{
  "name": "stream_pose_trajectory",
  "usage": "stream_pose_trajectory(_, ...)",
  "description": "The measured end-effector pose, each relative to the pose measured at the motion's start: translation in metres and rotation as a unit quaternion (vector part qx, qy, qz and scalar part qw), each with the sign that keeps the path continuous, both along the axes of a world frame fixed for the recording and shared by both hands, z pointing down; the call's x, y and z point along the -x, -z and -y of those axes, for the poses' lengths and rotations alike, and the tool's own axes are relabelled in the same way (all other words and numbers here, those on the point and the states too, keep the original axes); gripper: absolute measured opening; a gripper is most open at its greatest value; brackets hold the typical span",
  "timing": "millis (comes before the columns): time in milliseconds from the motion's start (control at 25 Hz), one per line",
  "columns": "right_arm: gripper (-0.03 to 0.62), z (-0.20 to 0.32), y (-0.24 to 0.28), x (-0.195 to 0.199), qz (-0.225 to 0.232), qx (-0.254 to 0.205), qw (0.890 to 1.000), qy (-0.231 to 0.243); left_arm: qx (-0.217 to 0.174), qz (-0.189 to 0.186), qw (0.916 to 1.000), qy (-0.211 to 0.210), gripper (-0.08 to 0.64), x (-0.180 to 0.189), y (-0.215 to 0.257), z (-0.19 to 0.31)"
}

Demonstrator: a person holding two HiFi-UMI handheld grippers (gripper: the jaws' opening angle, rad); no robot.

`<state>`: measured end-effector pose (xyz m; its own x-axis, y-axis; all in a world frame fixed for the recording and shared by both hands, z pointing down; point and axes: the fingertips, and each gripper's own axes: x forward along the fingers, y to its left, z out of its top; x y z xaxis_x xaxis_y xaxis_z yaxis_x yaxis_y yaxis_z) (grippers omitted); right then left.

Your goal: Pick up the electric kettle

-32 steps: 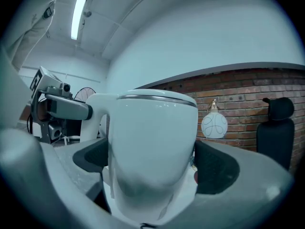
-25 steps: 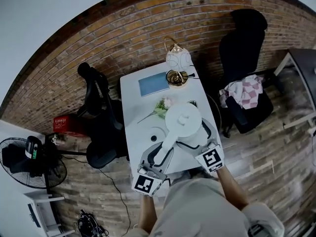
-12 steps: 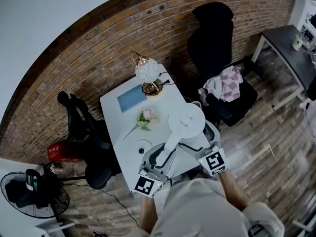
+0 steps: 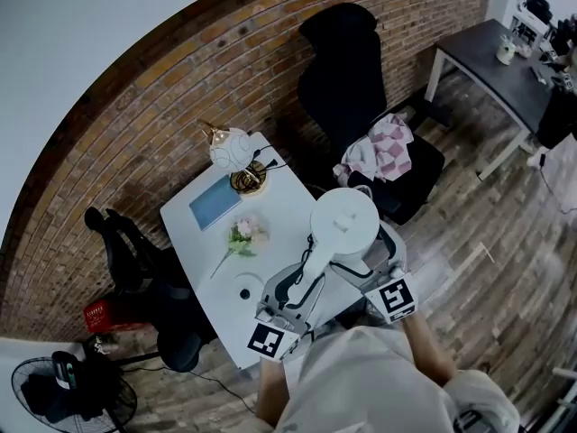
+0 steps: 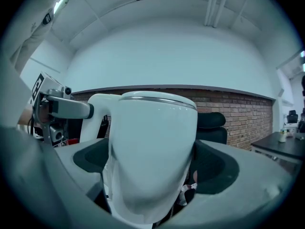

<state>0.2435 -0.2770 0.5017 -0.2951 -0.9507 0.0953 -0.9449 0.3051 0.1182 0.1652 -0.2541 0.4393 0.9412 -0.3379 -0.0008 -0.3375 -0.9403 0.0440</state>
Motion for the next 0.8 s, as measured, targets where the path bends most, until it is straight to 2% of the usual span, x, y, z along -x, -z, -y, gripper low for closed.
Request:
stream_pose_trajectory(280,0.557,-0.006,0.003,-0.016,-0.006,-0.003,1.0,-0.023,-0.004,-0.005,0.9997,-0.023,0.143,-0.015,0.003,-0.002)
stream_pose_trajectory(800,0.557,-0.004,0.006,-0.017,-0.005,-0.005,1.0,-0.026,-0.005,-0.008,0.9996,-0.026,0.143,-0.016,0.005,-0.001)
